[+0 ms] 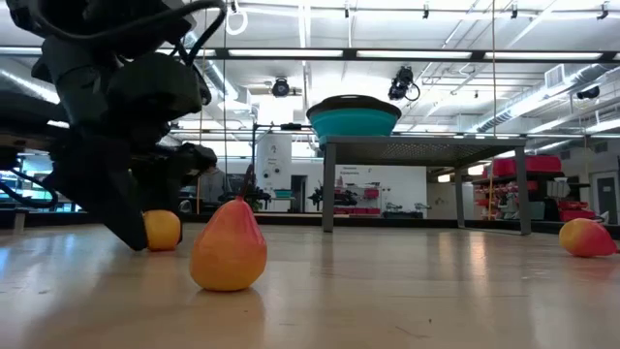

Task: Pick & Place Fruit
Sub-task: Put the pear into the strainer bowl

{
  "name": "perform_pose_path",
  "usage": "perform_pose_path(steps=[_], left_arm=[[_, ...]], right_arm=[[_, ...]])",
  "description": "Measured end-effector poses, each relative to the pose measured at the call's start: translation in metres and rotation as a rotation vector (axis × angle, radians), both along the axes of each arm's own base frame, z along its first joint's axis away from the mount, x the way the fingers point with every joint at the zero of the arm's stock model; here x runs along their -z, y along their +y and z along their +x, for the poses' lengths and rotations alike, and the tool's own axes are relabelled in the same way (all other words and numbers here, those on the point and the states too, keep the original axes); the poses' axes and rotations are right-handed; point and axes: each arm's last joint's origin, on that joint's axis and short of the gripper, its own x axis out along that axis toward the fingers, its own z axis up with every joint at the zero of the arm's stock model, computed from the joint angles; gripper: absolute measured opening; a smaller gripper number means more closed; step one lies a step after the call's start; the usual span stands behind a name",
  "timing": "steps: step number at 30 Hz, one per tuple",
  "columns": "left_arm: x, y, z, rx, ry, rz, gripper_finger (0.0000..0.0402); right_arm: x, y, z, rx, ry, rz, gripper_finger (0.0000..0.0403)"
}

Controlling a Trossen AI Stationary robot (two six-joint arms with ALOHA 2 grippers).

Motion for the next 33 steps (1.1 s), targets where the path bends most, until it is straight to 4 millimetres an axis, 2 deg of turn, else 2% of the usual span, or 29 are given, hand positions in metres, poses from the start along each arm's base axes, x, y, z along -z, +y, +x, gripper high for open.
perform_pose_path(steps=[4,10,13,16,18,22,28,31,33], left_arm=[[-0.008,0.003,0.003,-0.054,0.03,-0.062,0.0123],[-0.055,0.014,0.026,-0.104,0.029,-0.195,0.0131],[-0.078,0.026,0.035,-0.141,0.051,-0.223,0.0125],[-0.097,0.042,0.045,-0.163,0.071,-0.276,0.0124],[-0.108,0.054,0.051,-0.211,0.078,-0.34,0.0128],[-0.141,0.087,0.065,-0.297,0.052,-0.582,0.0136],[-0.212,0.138,0.08,-0.392,-0.066,-0.977,0.0132],[-0.249,0.168,0.084,-0.445,-0.204,-1.111,0.0135],[-0.266,0.191,0.089,-0.478,-0.288,-1.16,0.0135]], right_arm=[[0.005,0.002,0.0,-0.165,0.084,-0.007,0.0306],[0.014,0.001,0.002,-0.411,0.207,-0.152,0.0306],[0.014,-0.004,0.005,-0.437,0.212,-0.27,0.0306],[0.015,-0.011,0.008,-0.393,0.224,-0.361,0.0306],[0.015,-0.016,0.01,-0.341,0.231,-0.399,0.0306],[0.012,-0.021,0.01,-0.263,0.228,-0.427,0.0306],[0.012,-0.02,0.01,-0.249,0.221,-0.403,0.0306],[0.011,-0.021,0.009,-0.239,0.211,-0.378,0.0306],[0.01,-0.021,0.009,-0.229,0.207,-0.375,0.0306]])
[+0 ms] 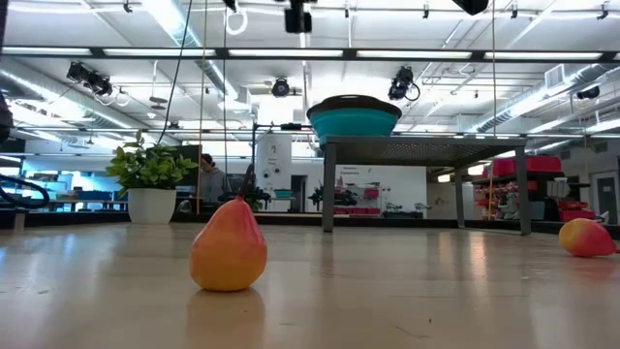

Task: Pick & Place Fruit
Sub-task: Put the pear into the strainer bowl

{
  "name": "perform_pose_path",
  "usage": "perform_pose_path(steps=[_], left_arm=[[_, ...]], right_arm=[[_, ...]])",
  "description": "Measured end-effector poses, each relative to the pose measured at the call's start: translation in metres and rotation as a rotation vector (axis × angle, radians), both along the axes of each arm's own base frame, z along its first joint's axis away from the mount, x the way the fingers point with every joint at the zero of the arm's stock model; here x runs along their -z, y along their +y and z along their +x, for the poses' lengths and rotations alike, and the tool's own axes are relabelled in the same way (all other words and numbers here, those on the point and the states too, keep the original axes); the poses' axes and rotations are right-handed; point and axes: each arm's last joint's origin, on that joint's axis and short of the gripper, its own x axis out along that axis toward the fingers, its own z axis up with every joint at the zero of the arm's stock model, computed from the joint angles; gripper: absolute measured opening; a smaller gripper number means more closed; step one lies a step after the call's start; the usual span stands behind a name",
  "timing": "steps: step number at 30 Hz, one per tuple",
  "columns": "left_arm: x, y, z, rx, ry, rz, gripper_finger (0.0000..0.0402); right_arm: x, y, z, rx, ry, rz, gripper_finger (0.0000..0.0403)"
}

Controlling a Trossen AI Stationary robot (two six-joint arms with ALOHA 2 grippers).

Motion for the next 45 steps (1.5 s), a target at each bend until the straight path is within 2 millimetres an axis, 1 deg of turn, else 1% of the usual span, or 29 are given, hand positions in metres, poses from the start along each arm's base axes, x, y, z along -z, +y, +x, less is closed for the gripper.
perform_pose_path(steps=[2,5,8,11,14,17,19,23,25,27,30,33,36,40,42,45], left_arm=[[-0.006,0.024,0.011,-0.062,-0.007,-0.032,0.0134],[-0.005,0.059,0.033,-0.124,-0.002,-0.063,0.0132],[0.005,0.094,0.055,-0.119,0.018,-0.119,0.0133],[0.019,0.125,0.066,-0.137,0.056,-0.2,0.0138],[0.036,0.148,0.069,-0.178,0.111,-0.298,0.014],[0.051,0.164,0.066,-0.204,0.169,-0.359,0.014],[0.053,0.172,0.06,-0.225,0.185,-0.362,0.0141],[0.051,0.188,0.046,-0.258,0.18,-0.358,0.0141],[0.048,0.192,0.042,-0.263,0.156,-0.329,0.0141],[0.039,0.194,0.04,-0.242,0.118,-0.266,0.0141],[0.027,0.19,0.039,-0.218,0.069,-0.114,0.0141],[0.018,0.185,0.039,-0.242,0.07,0.061,0.0141],[0.008,0.179,0.035,-0.292,0.123,0.29,0.0141],[-0.003,0.164,0.028,-0.333,0.3,0.657,0.0141],[-0.005,0.152,0.029,-0.315,0.391,0.852,0.0141],[-0.001,0.131,0.037,-0.225,0.516,1.167,0.0139]], right_arm=[[-0.001,0.0,0.0,0.006,-0.006,-0.001,0.0306],[-0.003,-0.002,-0.001,0.026,-0.014,-0.016,0.0306],[-0.004,-0.004,-0.002,0.041,-0.019,-0.029,0.0306],[-0.008,-0.005,-0.005,0.042,-0.032,-0.023,0.0306],[-0.011,-0.006,-0.007,0.044,-0.044,-0.017,0.0306],[-0.013,-0.008,-0.008,0.064,-0.055,-0.023,0.0306],[-0.014,-0.008,-0.009,0.072,-0.059,-0.025,0.0306],[-0.014,-0.009,-0.009,0.087,-0.062,-0.035,0.0306],[-0.014,-0.009,-0.009,0.086,-0.06,-0.047,0.0306],[-0.014,-0.009,-0.009,0.087,-0.058,-0.065,0.0306],[-0.014,-0.01,-0.009,0.104,-0.061,-0.084,0.0306],[-0.014,-0.011,-0.009,0.111,-0.059,-0.092,0.0306],[-0.014,-0.011,-0.009,0.117,-0.06,-0.094,0.0306],[-0.014,-0.011,-0.009,0.116,-0.06,-0.094,0.0306],[-0.014,-0.011,-0.009,0.117,-0.06,-0.094,0.0306],[-0.014,-0.011,-0.009,0.117,-0.06,-0.094,0.0306]])
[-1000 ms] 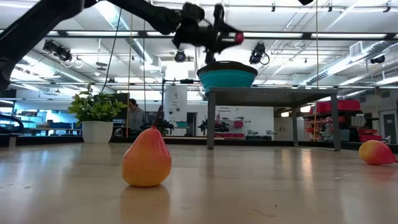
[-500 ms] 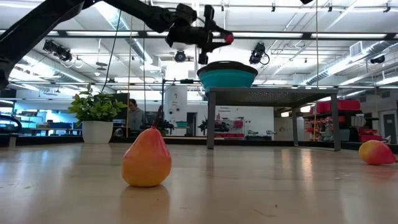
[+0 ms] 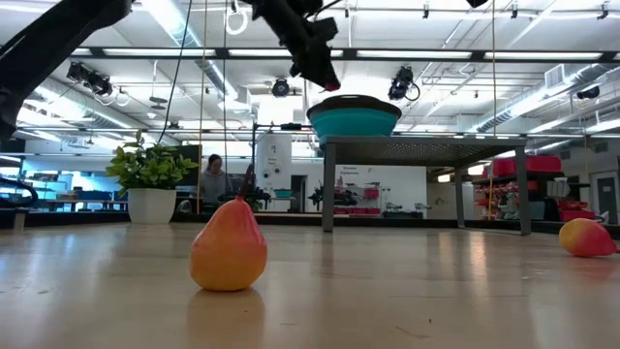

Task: Pick & Place Fruit
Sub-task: Put the pear into the strainer bowl

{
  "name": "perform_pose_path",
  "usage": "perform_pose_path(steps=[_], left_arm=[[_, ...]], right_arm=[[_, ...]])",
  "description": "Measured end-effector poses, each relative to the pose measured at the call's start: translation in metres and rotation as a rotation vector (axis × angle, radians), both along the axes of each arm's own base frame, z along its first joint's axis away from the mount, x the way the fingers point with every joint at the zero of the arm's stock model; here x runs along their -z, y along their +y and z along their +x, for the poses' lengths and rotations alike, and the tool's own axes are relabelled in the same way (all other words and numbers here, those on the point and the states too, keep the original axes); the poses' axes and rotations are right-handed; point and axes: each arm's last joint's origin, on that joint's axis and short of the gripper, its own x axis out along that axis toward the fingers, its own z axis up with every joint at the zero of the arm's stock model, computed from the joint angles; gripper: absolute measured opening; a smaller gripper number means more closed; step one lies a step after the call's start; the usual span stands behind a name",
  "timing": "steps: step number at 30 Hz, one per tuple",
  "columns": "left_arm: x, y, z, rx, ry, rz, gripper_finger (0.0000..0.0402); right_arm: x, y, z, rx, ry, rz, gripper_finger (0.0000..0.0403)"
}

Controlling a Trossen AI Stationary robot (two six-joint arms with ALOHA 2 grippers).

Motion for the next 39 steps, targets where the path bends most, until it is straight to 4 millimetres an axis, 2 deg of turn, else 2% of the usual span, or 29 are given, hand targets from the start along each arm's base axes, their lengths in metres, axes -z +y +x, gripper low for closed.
perform_pose_path(steps=[4,7,15,20,31,34,39], left_arm=[[0.014,-0.028,0.019,0.155,0.266,0.38,0.0135],[0.023,-0.041,0.031,0.27,0.352,0.551,0.014],[0.053,-0.048,0.044,0.583,0.638,0.9,0.015],[0.069,-0.046,0.044,0.566,0.737,0.935,0.0151],[0.066,-0.044,0.047,0.483,0.68,0.933,0.0157],[0.066,-0.045,0.047,0.483,0.654,0.918,0.0178],[0.066,-0.044,0.047,0.499,0.633,0.908,0.0234]], right_arm=[[0.0,0.0,0.0,0.0,0.002,-0.001,0.0306],[0.0,0.0,0.0,0.003,-0.001,0.009,0.0306],[0.0,0.001,0.0,0.018,-0.015,0.062,0.0306],[0.0,0.001,0.0,0.021,-0.018,0.072,0.0306],[0.0,0.0,0.0,0.019,-0.016,0.064,0.0306],[0.0,0.0,0.0,0.02,-0.016,0.064,0.0306],[0.0,0.0,0.0,0.02,-0.016,0.064,0.0306]])
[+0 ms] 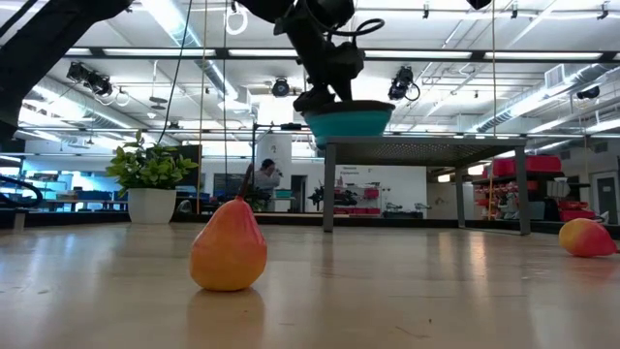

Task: Pick & Place Fruit
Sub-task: Put the pear into the strainer bowl

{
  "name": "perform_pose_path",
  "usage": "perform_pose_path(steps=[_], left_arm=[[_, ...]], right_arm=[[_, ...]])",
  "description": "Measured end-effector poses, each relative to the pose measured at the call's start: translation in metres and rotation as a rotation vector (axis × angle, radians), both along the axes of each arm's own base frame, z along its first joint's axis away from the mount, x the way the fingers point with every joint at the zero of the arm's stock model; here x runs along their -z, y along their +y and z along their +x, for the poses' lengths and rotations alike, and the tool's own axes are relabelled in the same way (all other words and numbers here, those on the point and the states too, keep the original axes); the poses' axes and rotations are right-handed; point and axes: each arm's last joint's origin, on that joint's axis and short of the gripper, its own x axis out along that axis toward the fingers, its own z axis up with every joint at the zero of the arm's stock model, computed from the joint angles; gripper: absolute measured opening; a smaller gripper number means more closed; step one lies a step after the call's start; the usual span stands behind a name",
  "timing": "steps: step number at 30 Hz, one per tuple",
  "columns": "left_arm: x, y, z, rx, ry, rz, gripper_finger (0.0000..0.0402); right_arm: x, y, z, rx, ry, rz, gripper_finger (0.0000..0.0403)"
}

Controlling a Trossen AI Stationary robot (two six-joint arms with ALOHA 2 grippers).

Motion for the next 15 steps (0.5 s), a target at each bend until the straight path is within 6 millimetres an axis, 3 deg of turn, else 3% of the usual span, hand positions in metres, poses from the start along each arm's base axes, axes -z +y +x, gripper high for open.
perform_pose_path(steps=[7,15], left_arm=[[-0.0029,0.0011,0.002,0.002,-0.034,0.016,0.0297],[-0.0051,0.0017,0.0035,0.01,-0.052,0.034,0.0311]], right_arm=[[0.0,-0.0001,0.0,0.003,0.0,-0.005,0.0306],[-0.0001,-0.0004,0.0,0.007,0.0,-0.006,0.0306]])
